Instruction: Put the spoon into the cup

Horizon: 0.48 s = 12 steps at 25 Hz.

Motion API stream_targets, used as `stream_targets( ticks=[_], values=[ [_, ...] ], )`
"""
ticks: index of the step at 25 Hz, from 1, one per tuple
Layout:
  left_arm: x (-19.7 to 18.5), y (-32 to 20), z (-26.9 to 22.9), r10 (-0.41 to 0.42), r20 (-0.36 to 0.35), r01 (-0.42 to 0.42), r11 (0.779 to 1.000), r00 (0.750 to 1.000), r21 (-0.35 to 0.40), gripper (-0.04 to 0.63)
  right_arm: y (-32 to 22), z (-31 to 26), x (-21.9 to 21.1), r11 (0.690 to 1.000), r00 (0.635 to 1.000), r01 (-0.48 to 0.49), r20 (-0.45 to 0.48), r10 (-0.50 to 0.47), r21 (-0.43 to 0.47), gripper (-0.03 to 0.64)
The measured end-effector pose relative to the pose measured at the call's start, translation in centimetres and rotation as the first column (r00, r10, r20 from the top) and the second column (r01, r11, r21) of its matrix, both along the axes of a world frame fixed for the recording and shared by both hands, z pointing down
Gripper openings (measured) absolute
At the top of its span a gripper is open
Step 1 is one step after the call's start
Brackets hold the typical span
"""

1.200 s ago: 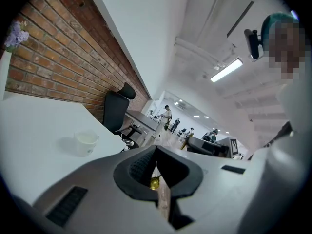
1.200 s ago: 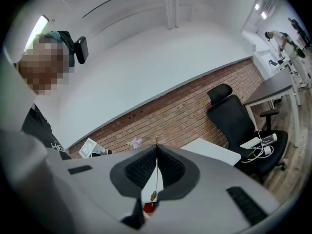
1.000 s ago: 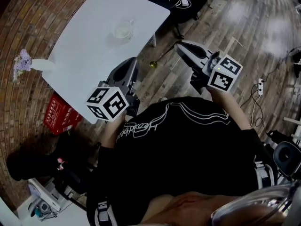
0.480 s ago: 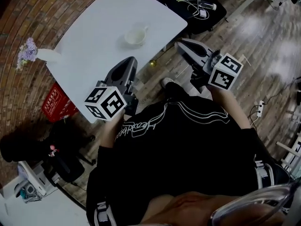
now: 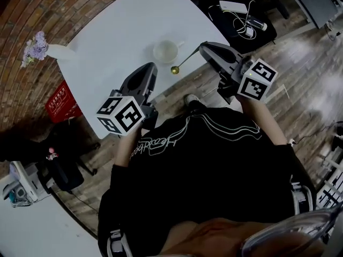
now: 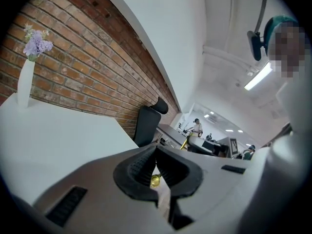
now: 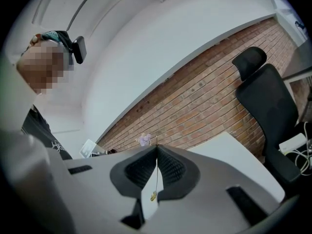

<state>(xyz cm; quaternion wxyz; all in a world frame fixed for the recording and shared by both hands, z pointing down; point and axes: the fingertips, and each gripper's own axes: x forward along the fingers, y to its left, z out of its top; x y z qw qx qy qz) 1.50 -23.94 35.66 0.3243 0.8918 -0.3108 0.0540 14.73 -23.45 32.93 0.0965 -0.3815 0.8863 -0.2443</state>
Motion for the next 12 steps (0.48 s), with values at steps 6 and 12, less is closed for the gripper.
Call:
stream_targets(
  ticks=[6,12],
  values=[
    [0.1,-2.6,0.8,-0.069,0.006,0.069,0.997,0.998,-0.017,0.005,-4.3,0.6,0.2,0.998,0.998,0.064,-0.006,-0.064,-0.008,0.000],
    [-1.1,-4.3,1.8,-0.142,0.010,0.142,0.989,0.990,-0.037,0.005,-7.6,1.0,-1.0,0.991,0.991,0.133,-0.009,-0.133,-0.011,0.000]
  ],
)
